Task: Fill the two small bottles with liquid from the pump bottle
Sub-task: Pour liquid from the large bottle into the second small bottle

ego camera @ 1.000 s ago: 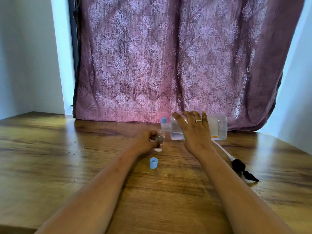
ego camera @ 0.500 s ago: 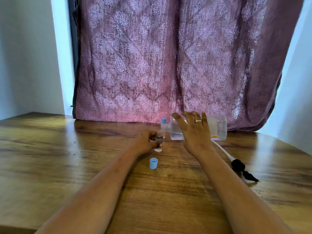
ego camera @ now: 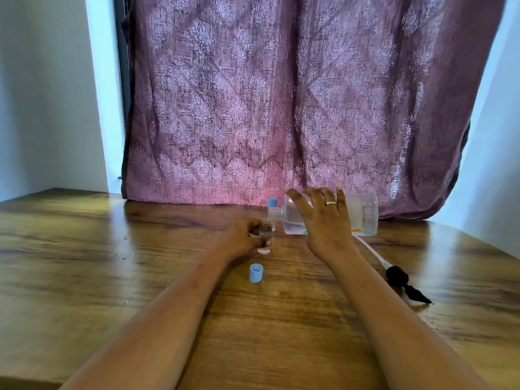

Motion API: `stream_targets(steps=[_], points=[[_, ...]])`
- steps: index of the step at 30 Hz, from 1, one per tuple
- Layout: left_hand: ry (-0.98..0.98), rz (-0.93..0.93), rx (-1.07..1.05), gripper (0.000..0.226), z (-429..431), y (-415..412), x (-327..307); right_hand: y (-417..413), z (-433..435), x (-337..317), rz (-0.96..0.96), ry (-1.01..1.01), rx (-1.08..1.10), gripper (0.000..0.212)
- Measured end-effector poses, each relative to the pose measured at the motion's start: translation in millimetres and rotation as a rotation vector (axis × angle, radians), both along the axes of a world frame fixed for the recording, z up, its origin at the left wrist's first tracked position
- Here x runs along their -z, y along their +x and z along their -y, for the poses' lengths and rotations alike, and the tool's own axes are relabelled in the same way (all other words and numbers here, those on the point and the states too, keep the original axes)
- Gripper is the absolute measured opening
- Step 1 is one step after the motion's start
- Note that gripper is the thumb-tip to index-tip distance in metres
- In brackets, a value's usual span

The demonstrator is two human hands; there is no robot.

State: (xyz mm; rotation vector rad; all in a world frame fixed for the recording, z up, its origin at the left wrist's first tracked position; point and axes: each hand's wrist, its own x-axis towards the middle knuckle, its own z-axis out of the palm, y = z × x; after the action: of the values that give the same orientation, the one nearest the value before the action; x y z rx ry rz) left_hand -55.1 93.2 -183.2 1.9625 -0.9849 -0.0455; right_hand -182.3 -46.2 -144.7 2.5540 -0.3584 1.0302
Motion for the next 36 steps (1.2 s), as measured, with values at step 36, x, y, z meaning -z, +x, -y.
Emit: stream_targets(steps=[36], points=[[0.033,0.025,-0.028,0.032,-3,0,0,-3,22,-6,0.337,1.139,-0.482,0.109]])
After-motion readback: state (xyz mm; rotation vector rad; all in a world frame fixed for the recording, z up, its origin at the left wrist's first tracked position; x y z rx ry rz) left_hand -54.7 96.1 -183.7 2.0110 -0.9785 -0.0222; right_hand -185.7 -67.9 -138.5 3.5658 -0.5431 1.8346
